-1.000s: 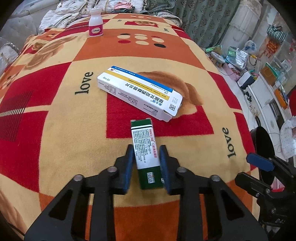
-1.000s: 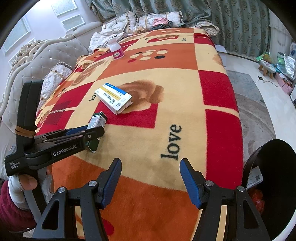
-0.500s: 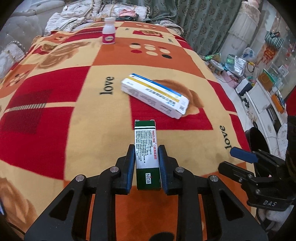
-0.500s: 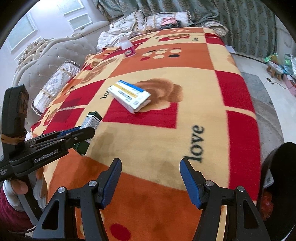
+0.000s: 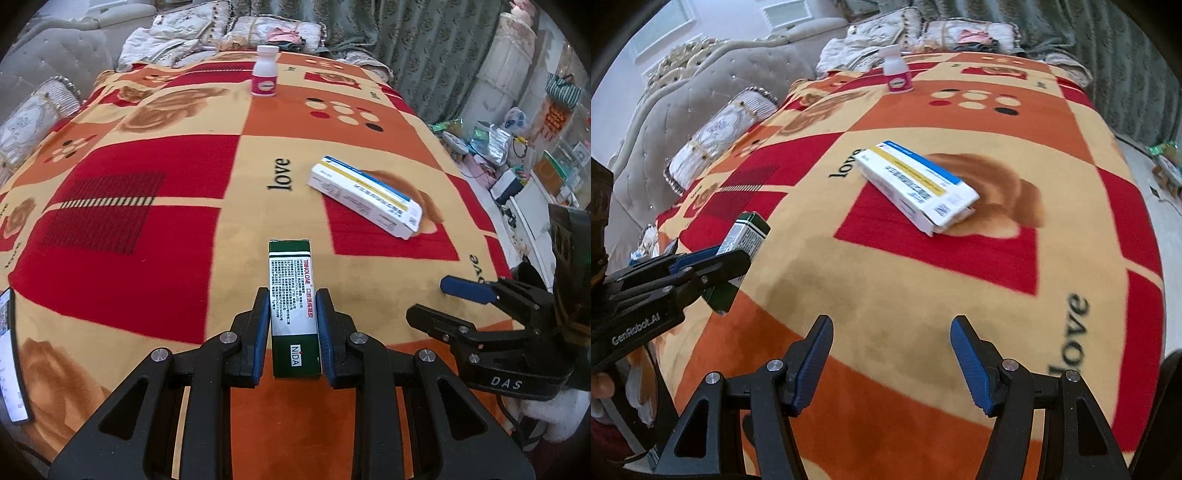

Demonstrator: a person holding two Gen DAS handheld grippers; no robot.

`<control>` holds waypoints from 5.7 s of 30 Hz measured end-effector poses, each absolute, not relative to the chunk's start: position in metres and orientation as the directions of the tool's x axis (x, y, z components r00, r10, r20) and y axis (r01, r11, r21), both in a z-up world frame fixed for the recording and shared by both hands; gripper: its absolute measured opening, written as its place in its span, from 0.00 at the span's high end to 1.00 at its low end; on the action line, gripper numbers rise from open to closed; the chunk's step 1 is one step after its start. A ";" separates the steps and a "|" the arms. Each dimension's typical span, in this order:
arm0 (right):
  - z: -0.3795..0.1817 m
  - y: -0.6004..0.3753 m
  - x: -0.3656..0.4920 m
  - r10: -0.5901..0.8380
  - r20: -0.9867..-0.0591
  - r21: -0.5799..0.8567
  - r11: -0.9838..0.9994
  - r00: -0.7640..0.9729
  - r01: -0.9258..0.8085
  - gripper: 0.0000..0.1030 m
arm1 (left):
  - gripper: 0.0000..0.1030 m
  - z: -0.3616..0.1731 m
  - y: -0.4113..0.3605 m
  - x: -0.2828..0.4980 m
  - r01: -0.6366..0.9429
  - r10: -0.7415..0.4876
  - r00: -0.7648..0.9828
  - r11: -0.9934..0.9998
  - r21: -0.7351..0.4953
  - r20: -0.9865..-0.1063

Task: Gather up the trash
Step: 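Grasp the green-white medicine box with the left tool while the right grasps the white-blue box, then carry both medicine boxes from the blanket over the black bin, then open both tools over the black bin to drop the boxes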

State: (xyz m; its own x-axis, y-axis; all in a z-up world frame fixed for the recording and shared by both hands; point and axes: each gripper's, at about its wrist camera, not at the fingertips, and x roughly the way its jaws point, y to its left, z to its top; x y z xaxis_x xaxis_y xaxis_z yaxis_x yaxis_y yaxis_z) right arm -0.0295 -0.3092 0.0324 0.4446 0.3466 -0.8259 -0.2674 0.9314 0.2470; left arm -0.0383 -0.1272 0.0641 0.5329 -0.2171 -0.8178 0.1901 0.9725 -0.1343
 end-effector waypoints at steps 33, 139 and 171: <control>0.023 -0.274 0.096 0.279 -0.855 0.066 0.895 0.437 -0.441 0.31 | 0.79 0.055 -0.117 0.013 0.126 -0.229 0.520 0.973 -0.192 -0.823; 0.071 -0.530 -0.152 0.035 -0.781 0.178 0.969 0.623 0.169 0.60 | 0.79 0.082 -0.401 -0.084 0.624 -0.511 0.313 0.746 -0.233 -0.800; 0.043 -0.612 -0.170 -0.013 -0.804 0.220 0.922 0.595 0.317 0.60 | 0.79 0.055 -0.481 -0.080 0.673 -0.520 0.217 0.693 -0.260 -0.826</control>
